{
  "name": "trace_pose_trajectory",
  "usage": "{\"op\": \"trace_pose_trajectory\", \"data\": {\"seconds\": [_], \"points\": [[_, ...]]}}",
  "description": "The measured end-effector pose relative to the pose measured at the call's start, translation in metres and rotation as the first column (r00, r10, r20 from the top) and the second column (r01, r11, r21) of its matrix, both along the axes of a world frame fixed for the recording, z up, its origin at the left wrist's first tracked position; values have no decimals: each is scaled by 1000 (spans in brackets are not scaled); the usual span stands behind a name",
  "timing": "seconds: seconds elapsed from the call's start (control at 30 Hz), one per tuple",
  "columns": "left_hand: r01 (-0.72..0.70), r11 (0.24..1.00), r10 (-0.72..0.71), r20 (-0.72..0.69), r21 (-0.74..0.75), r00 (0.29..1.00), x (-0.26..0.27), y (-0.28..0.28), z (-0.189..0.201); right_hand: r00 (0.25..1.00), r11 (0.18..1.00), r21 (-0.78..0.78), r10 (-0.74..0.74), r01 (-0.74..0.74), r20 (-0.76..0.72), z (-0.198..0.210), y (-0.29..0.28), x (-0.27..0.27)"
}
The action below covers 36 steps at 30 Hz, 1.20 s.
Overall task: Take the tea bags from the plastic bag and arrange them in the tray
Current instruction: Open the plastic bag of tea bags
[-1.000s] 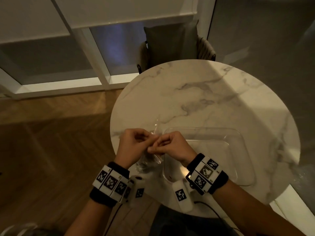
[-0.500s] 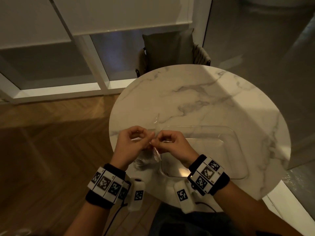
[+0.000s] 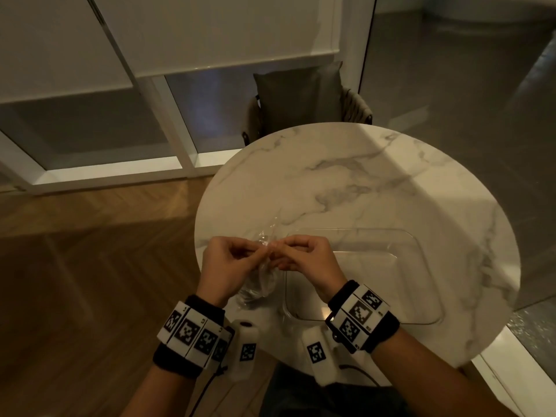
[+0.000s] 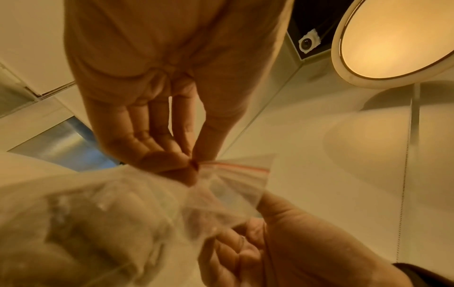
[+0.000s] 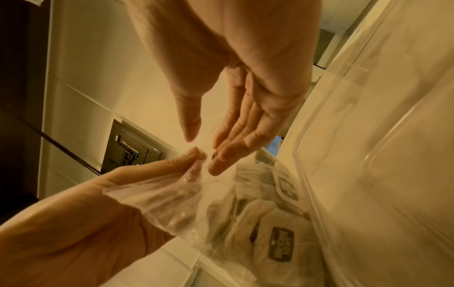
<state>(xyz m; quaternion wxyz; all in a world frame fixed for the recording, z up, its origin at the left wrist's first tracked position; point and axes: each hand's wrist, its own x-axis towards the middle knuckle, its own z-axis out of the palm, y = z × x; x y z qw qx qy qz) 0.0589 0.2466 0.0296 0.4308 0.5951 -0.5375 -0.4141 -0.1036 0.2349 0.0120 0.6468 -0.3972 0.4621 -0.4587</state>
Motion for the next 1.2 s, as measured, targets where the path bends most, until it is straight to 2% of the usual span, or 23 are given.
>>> {"op": "trace_pose_trajectory", "data": {"seconds": [0.3, 0.5, 0.7, 1.03, 1.2], "points": [[70, 998, -70, -47, 1, 996, -3, -1, -3, 999, 1000, 29, 9, -10, 32, 5, -3, -1], [82, 996, -76, -183, 26, 980, 1, 2, 0, 998, 999, 23, 35, -37, 60, 6, 1, -2], [118, 991, -105, -173, 68, 979, 0, 1, 5, 999, 1000, 18, 22, -23, 33, 7, 1, -7], [213, 964, -189, -156, 157, 970, 0, -4, 10, 996, 996, 13, 88, -88, -1, 6, -6, -16], [215, 960, -176, -210, 181, 962, 0, -6, 15, 992, 992, -14, 123, -123, -11, 7, -11, -17]]}}
